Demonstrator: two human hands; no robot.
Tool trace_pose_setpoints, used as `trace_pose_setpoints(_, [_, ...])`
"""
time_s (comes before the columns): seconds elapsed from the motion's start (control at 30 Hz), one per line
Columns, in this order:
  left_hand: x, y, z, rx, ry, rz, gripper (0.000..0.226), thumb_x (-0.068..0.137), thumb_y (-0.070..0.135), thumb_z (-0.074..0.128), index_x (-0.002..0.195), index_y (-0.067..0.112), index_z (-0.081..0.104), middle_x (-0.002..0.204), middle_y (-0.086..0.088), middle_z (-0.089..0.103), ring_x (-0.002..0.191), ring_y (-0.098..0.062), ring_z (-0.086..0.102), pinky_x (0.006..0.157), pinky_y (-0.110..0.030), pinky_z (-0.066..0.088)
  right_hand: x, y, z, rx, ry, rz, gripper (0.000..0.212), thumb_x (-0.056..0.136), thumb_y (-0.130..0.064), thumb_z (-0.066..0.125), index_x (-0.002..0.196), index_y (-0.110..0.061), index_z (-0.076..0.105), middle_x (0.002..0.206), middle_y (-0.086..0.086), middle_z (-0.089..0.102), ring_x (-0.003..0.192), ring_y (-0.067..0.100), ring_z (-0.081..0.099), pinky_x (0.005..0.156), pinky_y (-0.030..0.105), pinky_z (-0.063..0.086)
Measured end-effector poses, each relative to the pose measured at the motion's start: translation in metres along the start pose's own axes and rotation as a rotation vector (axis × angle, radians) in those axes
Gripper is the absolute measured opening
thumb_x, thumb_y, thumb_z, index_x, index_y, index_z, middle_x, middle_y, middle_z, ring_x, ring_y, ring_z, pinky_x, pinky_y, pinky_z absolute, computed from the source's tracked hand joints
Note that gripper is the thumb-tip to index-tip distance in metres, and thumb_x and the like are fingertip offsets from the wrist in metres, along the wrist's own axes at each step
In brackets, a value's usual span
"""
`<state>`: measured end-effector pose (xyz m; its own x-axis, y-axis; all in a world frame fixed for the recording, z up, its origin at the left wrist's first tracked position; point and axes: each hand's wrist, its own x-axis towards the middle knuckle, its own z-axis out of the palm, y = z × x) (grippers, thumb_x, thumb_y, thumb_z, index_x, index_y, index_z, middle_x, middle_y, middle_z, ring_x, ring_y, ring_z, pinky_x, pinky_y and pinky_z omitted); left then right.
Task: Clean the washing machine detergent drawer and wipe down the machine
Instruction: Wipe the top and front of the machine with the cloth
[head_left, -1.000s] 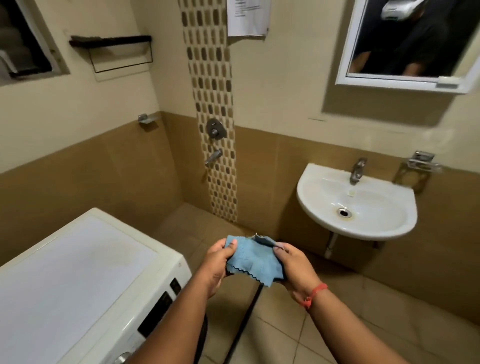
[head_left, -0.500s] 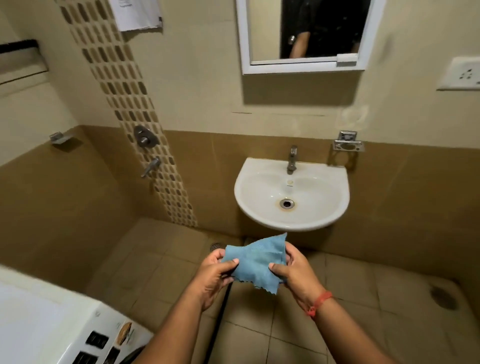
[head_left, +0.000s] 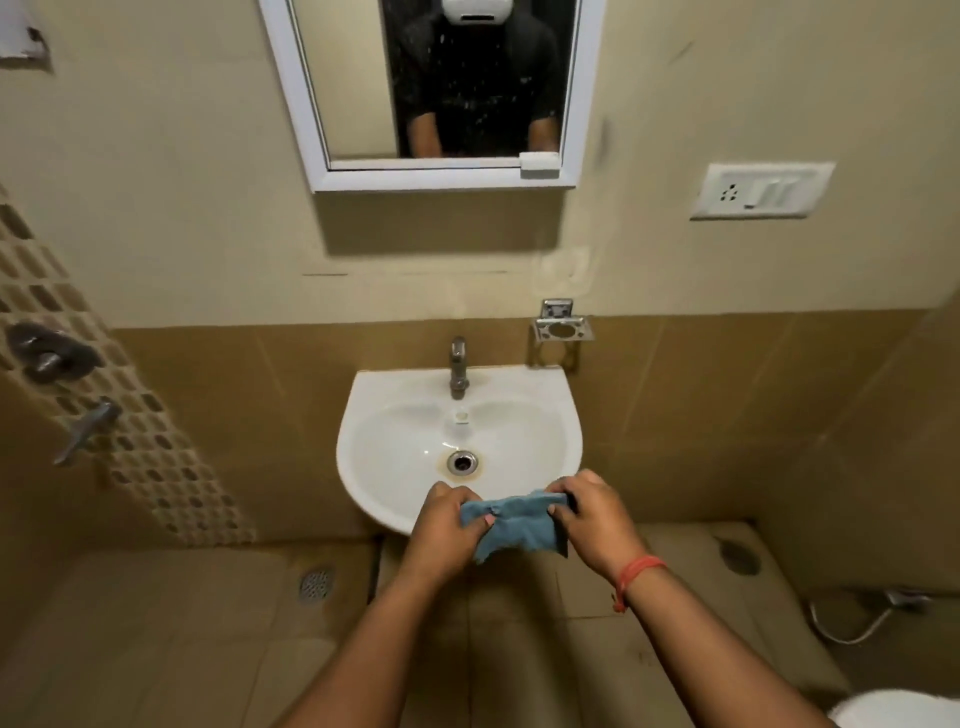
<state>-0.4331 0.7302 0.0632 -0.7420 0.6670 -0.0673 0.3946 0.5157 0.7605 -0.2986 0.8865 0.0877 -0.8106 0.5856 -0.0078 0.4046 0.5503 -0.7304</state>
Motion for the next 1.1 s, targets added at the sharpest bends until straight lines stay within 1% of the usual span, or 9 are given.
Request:
trace_pose_setpoints(0.1, [0.041, 0.009, -0.015, -0.132, -0.060, -0.031, 0.017, 0.084, 0.035, 0.071, 0.090, 0.020, 0.064, 0.108, 0.000, 0.054, 0.096, -0.016, 0.060, 0.085, -0.027, 0.051, 0.030, -0.003, -0.016, 0.084, 0.095, 0.051, 0.011, 0.086, -0.007, 0.068, 0.081, -0.017, 0.067, 0.094, -0.003, 0.044, 0.086, 0.006, 0.048, 0.075, 0.005, 0.037])
trace_pose_setpoints(0.2, [0.074, 0.030, -0.031, -0.420, -0.189, -0.078, 0.019, 0.090, 0.031, 0.068, 0.102, 0.016, 0.065, 0.102, -0.004, 0.071, 0.096, -0.019, 0.068, 0.082, -0.032, 0.058, 0.055, -0.007, -0.034, 0.447, 0.078, 0.168, 0.008, 0.089, -0.005, 0.063, 0.084, -0.011, 0.063, 0.085, 0.005, 0.058, 0.078, 0.017, 0.056, 0.072, 0.028, 0.048])
trace_pose_setpoints(0.33, [0.106, 0.061, -0.030, -0.668, -0.243, -0.159, 0.013, 0.095, 0.022, 0.062, 0.098, 0.010, 0.059, 0.092, -0.006, 0.071, 0.075, -0.014, 0.072, 0.055, -0.027, 0.056, 0.080, -0.013, -0.051, 0.774, 0.191, 0.327, 0.011, 0.092, -0.005, 0.062, 0.101, -0.012, 0.060, 0.081, 0.006, 0.062, 0.073, 0.018, 0.062, 0.056, 0.027, 0.052])
trace_pose_setpoints(0.47, [0.149, 0.079, -0.016, -0.784, -0.243, -0.251, 0.015, 0.095, 0.017, 0.063, 0.104, 0.006, 0.058, 0.106, -0.015, 0.070, 0.092, -0.027, 0.072, 0.069, -0.043, 0.061, 0.112, -0.004, -0.069, 0.840, 0.329, 0.392, 0.025, 0.089, -0.001, 0.065, 0.111, -0.009, 0.055, 0.086, 0.008, 0.065, 0.072, 0.021, 0.063, 0.059, 0.031, 0.049])
trace_pose_setpoints(0.57, [0.177, 0.091, -0.001, -0.826, -0.221, -0.282, 0.011, 0.095, 0.010, 0.061, 0.105, 0.007, 0.058, 0.106, -0.014, 0.071, 0.091, -0.027, 0.072, 0.069, -0.041, 0.061, 0.141, 0.008, -0.083, 0.887, 0.349, 0.394, 0.033, 0.087, 0.007, 0.063, 0.113, -0.010, 0.050, 0.089, 0.006, 0.066, 0.076, 0.022, 0.066, 0.060, 0.033, 0.056])
trace_pose_setpoints(0.77, [0.246, 0.123, 0.022, -0.810, -0.136, -0.285, 0.020, 0.093, 0.003, 0.060, 0.112, 0.008, 0.057, 0.111, -0.014, 0.066, 0.096, -0.028, 0.068, 0.069, -0.034, 0.060, 0.219, 0.039, -0.108, 0.862, 0.333, 0.330, 0.039, 0.085, 0.006, 0.065, 0.117, -0.011, 0.051, 0.102, 0.009, 0.066, 0.092, 0.024, 0.068, 0.074, 0.036, 0.059])
trace_pose_setpoints(0.9, [0.292, 0.138, 0.031, -0.756, -0.042, -0.212, 0.024, 0.092, -0.003, 0.057, 0.114, 0.006, 0.058, 0.108, -0.014, 0.066, 0.098, -0.029, 0.067, 0.076, -0.032, 0.060, 0.282, 0.060, -0.120, 0.770, 0.264, 0.290, 0.039, 0.083, 0.005, 0.067, 0.114, -0.014, 0.053, 0.107, 0.004, 0.063, 0.094, 0.018, 0.063, 0.068, 0.023, 0.054])
trace_pose_setpoints(1.03, [0.337, 0.141, 0.039, -0.528, 0.129, -0.188, 0.024, 0.087, -0.002, 0.060, 0.103, 0.016, 0.061, 0.099, -0.005, 0.068, 0.090, -0.019, 0.066, 0.080, -0.033, 0.058, 0.343, 0.070, -0.125, 0.638, 0.185, 0.218, 0.038, 0.082, 0.010, 0.067, 0.110, -0.013, 0.054, 0.101, -0.002, 0.058, 0.093, 0.014, 0.058, 0.064, 0.014, 0.050])
trace_pose_setpoints(1.1, [0.356, 0.136, 0.044, -0.401, 0.171, -0.208, 0.026, 0.083, -0.003, 0.060, 0.095, 0.021, 0.060, 0.095, -0.002, 0.067, 0.087, -0.019, 0.062, 0.083, -0.035, 0.053, 0.364, 0.079, -0.119, 0.557, 0.148, 0.191, 0.040, 0.083, 0.011, 0.063, 0.112, -0.014, 0.054, 0.103, 0.001, 0.060, 0.094, 0.018, 0.060, 0.070, 0.019, 0.053])
